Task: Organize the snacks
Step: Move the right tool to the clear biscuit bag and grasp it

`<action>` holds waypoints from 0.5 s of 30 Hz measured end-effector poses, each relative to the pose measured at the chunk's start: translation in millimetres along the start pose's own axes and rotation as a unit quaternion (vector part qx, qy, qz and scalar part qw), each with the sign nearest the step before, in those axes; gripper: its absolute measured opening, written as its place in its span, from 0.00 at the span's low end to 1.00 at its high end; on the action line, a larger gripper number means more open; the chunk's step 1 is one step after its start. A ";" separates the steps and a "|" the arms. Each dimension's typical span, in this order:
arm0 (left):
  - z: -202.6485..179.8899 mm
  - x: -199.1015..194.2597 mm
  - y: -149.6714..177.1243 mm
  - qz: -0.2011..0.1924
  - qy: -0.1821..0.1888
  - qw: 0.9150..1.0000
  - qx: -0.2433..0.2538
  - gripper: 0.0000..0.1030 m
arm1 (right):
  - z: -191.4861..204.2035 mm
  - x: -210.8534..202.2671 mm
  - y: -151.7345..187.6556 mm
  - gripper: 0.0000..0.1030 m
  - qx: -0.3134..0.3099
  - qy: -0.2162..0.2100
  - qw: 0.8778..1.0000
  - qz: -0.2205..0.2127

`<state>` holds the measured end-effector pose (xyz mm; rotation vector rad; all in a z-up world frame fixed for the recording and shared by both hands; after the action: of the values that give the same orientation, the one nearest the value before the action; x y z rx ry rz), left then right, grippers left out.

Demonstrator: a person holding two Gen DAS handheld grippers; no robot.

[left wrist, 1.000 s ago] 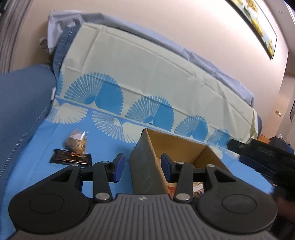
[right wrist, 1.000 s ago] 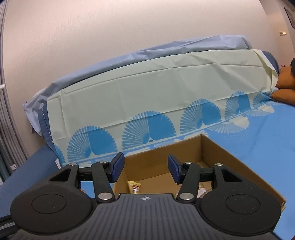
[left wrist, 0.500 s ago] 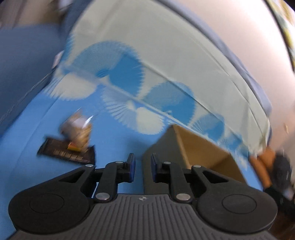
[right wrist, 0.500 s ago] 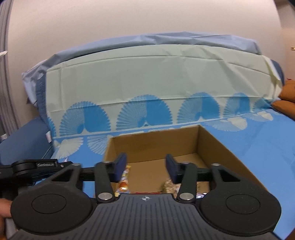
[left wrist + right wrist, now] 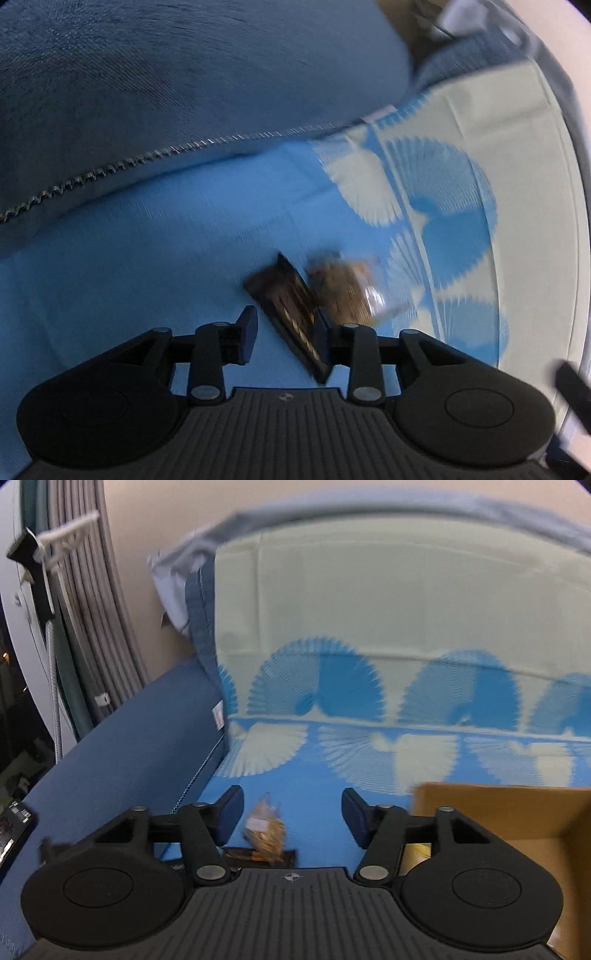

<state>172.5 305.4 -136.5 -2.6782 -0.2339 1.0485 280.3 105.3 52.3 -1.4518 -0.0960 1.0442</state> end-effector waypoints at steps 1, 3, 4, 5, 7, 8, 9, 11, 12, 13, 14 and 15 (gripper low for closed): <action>0.2 4.6 -4.3 0.001 0.001 1.000 -0.005 0.35 | 3.0 24.5 0.0 0.64 0.001 -0.010 1.000 0.021; -1.7 13.6 -10.7 0.003 -0.009 1.000 0.009 0.43 | 5.1 65.6 5.0 0.65 0.008 -0.014 0.998 0.060; -4.3 19.2 -11.9 0.009 -0.015 1.000 0.022 0.46 | 5.1 88.1 9.6 0.66 0.014 -0.013 0.997 0.078; -8.1 28.0 -13.0 0.021 -0.026 0.998 0.046 0.50 | 4.2 104.9 15.0 0.67 0.020 -0.010 0.996 0.092; -14.8 38.1 -11.4 0.030 -0.032 0.995 0.088 0.51 | 2.6 136.3 25.0 0.67 0.036 -0.005 0.993 0.114; -19.1 39.6 -9.8 0.029 -0.027 0.993 0.107 0.51 | 2.3 149.3 30.7 0.67 0.042 -0.009 0.992 0.122; -23.6 41.1 -7.3 0.030 -0.027 0.991 0.130 0.51 | 2.9 160.8 35.1 0.67 0.046 -0.013 0.990 0.132; -29.1 45.6 -2.3 0.025 -0.031 0.985 0.166 0.35 | 3.8 179.0 42.5 0.62 0.042 -0.013 0.988 0.146; -29.5 47.6 -0.3 0.026 -0.036 0.983 0.179 0.26 | 4.1 185.1 45.4 0.57 0.039 -0.014 0.988 0.151; -28.9 48.5 0.9 0.026 -0.036 0.982 0.181 0.22 | 3.7 187.5 46.3 0.44 0.041 -0.018 0.988 0.150; -28.1 47.3 1.2 0.023 -0.033 0.983 0.179 0.17 | 3.0 186.9 45.4 0.39 0.044 -0.016 0.989 0.143; -28.7 45.6 1.8 0.019 -0.030 0.982 0.183 0.14 | 2.2 184.6 43.5 0.37 0.045 -0.012 0.990 0.136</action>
<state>225.4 309.6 -146.0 -2.3318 0.0029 1.0667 364.0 212.4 -80.1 -1.3951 0.1337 1.2711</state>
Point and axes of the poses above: each gripper's, at about its wrist camera, not at the fingertips, and x roughly the way its jaws point, z to its left, y to its underside, the point moved 2 cm from there along x, roughly the way its jaws point, and after that the axes turned 4 degrees about -z, right-handed, at the moved point
